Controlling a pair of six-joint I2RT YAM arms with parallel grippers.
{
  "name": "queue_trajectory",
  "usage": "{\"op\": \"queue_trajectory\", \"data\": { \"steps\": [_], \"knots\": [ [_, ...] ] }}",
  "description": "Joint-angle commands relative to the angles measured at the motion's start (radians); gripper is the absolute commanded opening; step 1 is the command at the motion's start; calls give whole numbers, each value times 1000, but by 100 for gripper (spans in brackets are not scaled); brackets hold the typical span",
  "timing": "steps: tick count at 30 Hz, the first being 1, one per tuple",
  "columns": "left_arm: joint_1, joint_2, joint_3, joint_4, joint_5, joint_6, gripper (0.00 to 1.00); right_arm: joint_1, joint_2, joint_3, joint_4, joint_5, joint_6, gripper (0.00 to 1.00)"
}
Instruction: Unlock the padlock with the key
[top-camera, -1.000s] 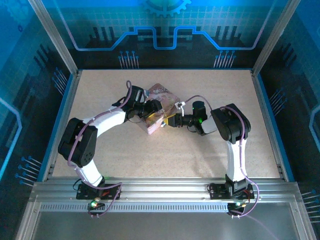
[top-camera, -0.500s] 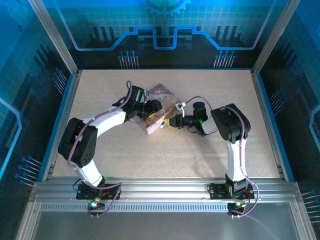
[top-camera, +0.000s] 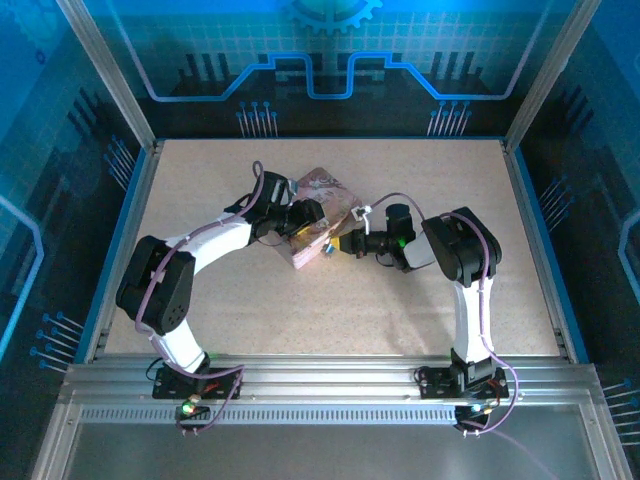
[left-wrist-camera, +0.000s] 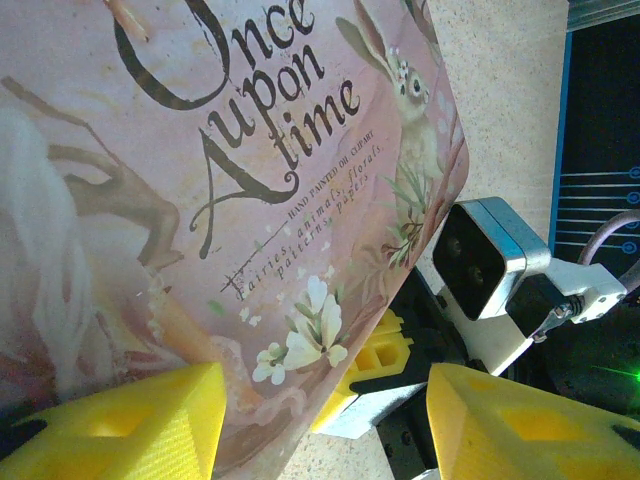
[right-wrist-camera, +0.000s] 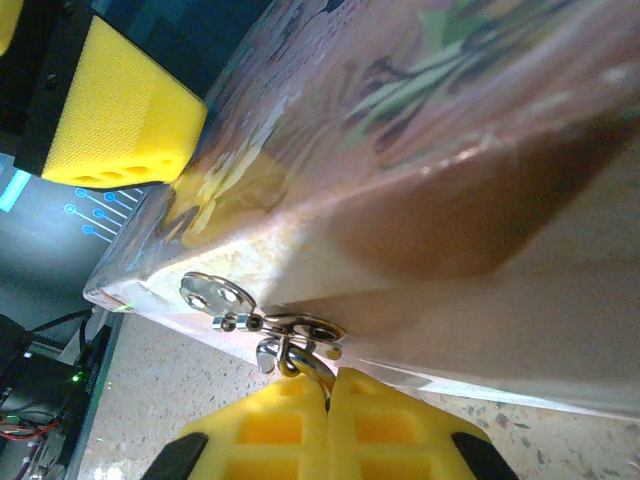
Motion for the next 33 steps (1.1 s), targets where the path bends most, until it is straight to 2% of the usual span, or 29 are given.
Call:
{"op": "queue_trajectory", "data": {
  "steps": [1, 7, 13, 22, 33],
  "knots": [
    [-11, 9, -6, -14, -9, -9, 57, 2, -11, -4, 54, -19, 41, 3],
    [-11, 8, -26, -9, -11, -8, 57, -8, -34, -16, 80, 5, 76, 2],
    [-11, 5, -37, -9, -17, -5, 57, -17, -50, -21, 23, 10, 44, 2],
    [-11, 5, -38, -10, -15, -3, 57, -30, -65, -50, 31, 17, 45, 1],
    [-12, 1, -60, -4, -15, -2, 57, -29, -87, -65, 129, 67, 189, 1]
  ]
}}
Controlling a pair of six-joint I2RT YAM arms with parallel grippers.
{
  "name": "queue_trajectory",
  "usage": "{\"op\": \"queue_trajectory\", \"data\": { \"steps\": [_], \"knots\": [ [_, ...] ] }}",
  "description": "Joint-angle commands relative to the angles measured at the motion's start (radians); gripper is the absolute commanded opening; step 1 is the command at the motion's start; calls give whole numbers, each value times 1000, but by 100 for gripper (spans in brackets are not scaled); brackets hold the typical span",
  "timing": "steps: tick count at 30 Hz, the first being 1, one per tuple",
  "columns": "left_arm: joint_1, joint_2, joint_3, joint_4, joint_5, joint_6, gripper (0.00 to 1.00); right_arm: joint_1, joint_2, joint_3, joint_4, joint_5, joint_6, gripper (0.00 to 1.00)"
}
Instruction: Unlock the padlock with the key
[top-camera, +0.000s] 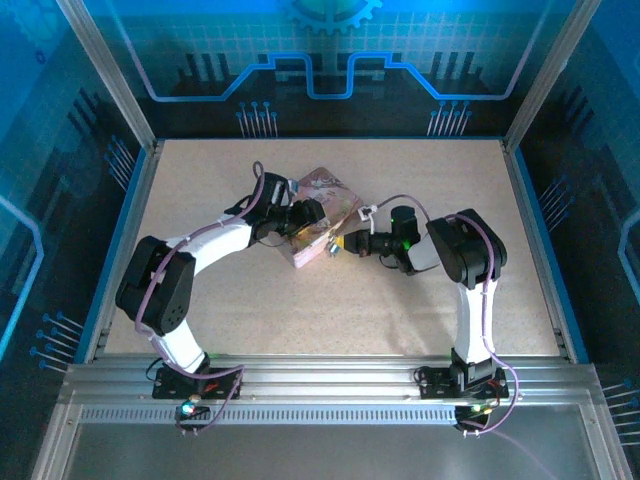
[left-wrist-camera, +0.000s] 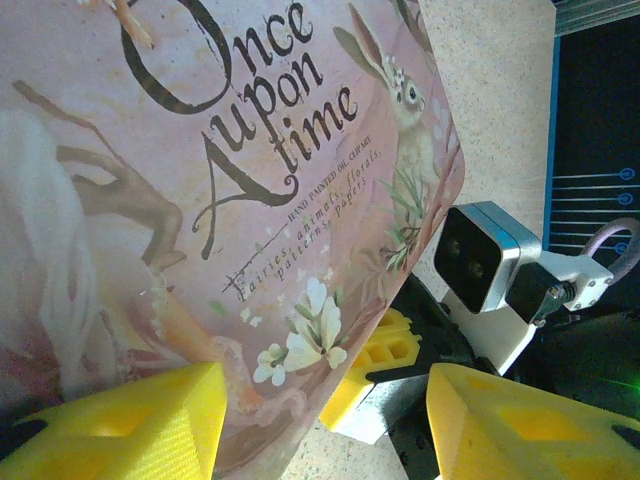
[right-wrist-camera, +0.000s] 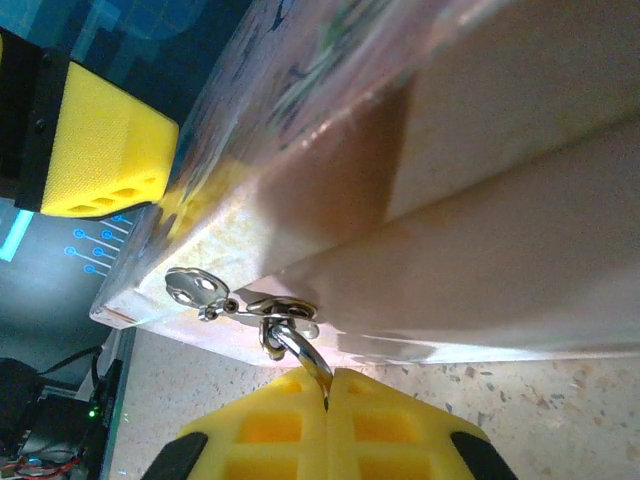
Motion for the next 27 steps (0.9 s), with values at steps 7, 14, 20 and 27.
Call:
{"op": "queue_trajectory", "data": {
  "steps": [7, 14, 20, 27],
  "knots": [
    [-11, 4, -44, -46, -8, -1, 57, 3, -38, -28, 198, 86, 199, 1],
    [-11, 4, -54, -39, -5, -2, 57, 1, -26, 0, 225, 121, 279, 1],
    [-10, 4, -65, -35, -7, -1, 57, -6, -32, 13, 220, 151, 296, 1],
    [-10, 2, -70, -39, -6, 4, 57, -23, -37, 23, 208, 162, 302, 1]
  ]
}}
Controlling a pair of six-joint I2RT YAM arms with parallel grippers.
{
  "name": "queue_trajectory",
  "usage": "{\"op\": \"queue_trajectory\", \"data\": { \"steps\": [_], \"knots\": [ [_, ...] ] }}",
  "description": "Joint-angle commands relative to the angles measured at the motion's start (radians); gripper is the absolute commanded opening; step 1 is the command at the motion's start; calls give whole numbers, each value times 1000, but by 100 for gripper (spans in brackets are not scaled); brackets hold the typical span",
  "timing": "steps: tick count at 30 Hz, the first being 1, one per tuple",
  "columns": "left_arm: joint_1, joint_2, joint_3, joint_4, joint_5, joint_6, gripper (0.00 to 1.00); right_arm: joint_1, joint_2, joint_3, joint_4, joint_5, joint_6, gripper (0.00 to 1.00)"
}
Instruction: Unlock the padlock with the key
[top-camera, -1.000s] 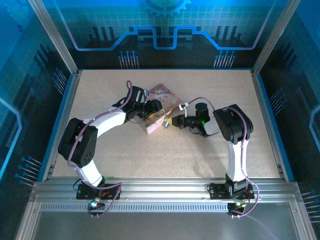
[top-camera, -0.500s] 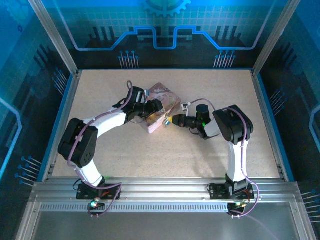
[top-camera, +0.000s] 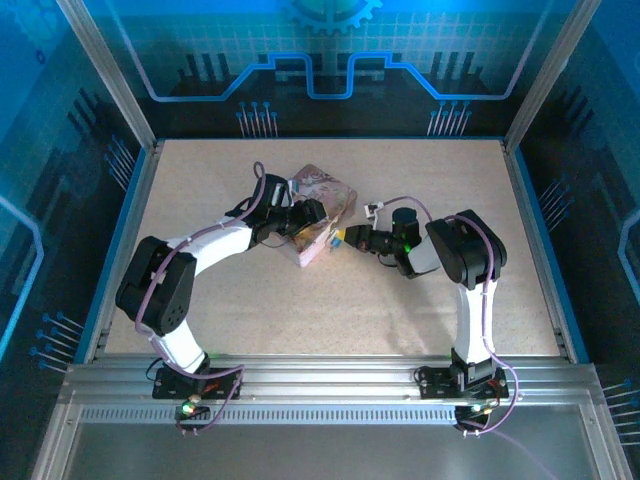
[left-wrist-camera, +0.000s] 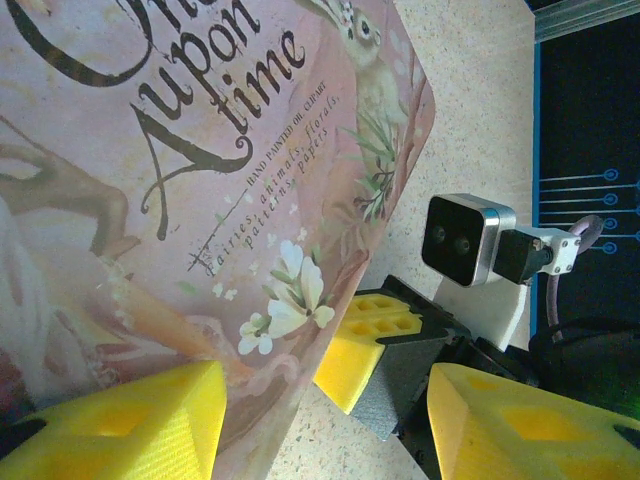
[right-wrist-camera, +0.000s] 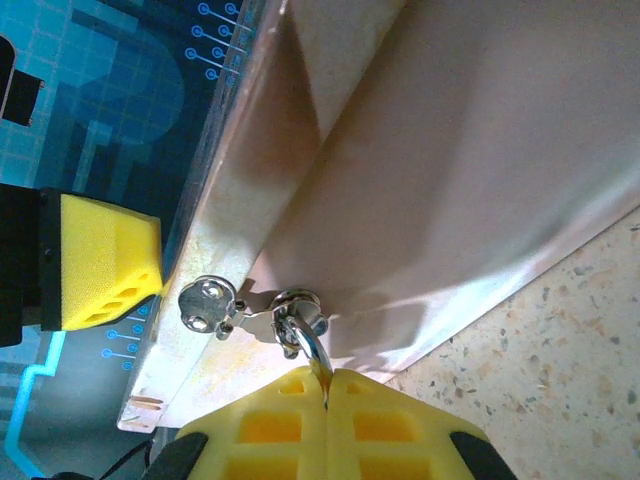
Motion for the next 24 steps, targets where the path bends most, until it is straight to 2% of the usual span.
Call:
{"op": "queue_trajectory", "data": {
  "steps": [1, 8, 14, 24],
  "knots": [
    [-6, 4, -47, -101, -7, 5, 57, -31, -36, 48, 95, 44, 8, 1],
    [-3, -2, -52, -108, -9, 12, 58, -38, -64, 58, 9, 37, -47, 0],
    [8, -16, -66, -110, -8, 14, 58, -43, -66, 46, 6, 16, -57, 0],
    [20, -45, -72, -120, -14, 30, 58, -7, -84, -53, -10, -18, -89, 0]
  ]
}}
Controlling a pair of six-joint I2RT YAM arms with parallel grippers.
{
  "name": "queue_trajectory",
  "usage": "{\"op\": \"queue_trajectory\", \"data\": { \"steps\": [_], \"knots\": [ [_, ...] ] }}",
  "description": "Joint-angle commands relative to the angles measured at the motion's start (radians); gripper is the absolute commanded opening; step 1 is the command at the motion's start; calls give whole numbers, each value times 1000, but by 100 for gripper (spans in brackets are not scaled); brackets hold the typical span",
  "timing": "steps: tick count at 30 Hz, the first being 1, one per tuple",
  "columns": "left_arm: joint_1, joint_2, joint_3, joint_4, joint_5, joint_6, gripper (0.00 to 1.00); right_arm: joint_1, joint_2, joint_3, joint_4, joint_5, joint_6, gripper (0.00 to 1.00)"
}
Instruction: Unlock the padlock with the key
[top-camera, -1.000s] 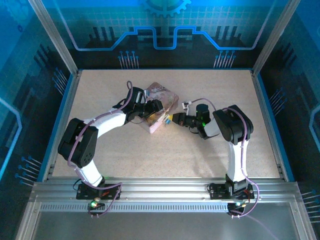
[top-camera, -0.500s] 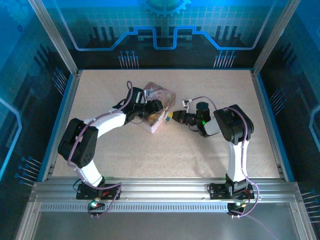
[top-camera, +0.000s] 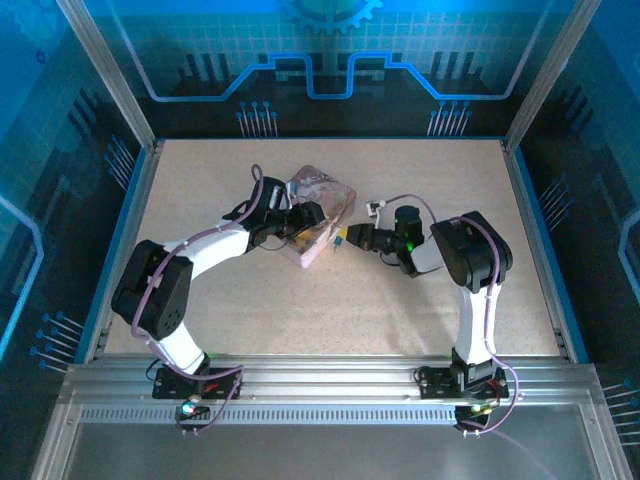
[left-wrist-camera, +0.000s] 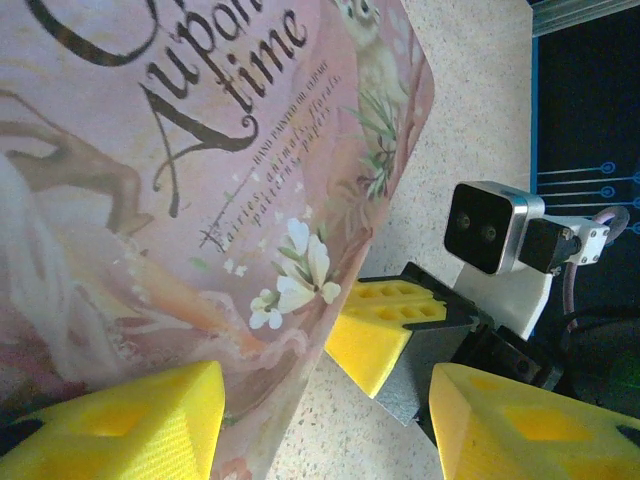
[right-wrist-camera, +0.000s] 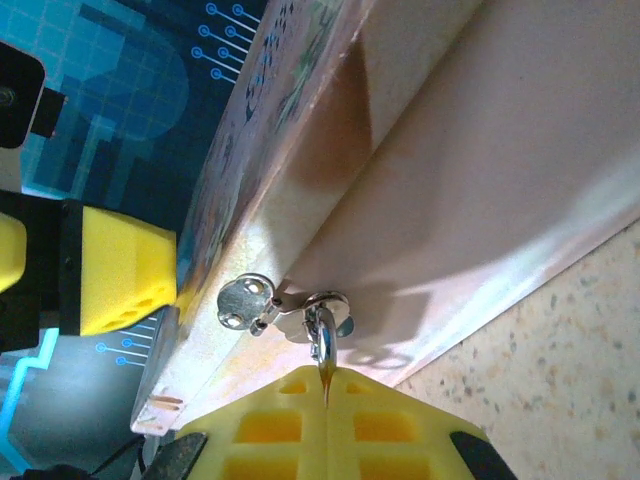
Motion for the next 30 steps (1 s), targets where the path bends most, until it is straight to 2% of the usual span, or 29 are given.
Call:
{"op": "queue_trajectory", "data": {
  "steps": [1, 8, 12, 18, 30],
  "knots": [
    [16, -12, -37, -123, -17, 29, 59, 5, -33, -32, 31, -4, -37, 0],
    [15, -34, -74, -118, -2, 39, 58, 9, -19, -40, 161, 65, 59, 0],
    [15, -51, -109, -115, 1, 41, 58, 26, -20, -14, 176, 104, 87, 0],
    [11, -63, -135, -97, 18, 38, 59, 58, -11, 11, 137, 129, 71, 0],
    [35, -95, -182, -131, 7, 64, 59, -9, -38, 64, 48, 118, 27, 0]
  ]
}}
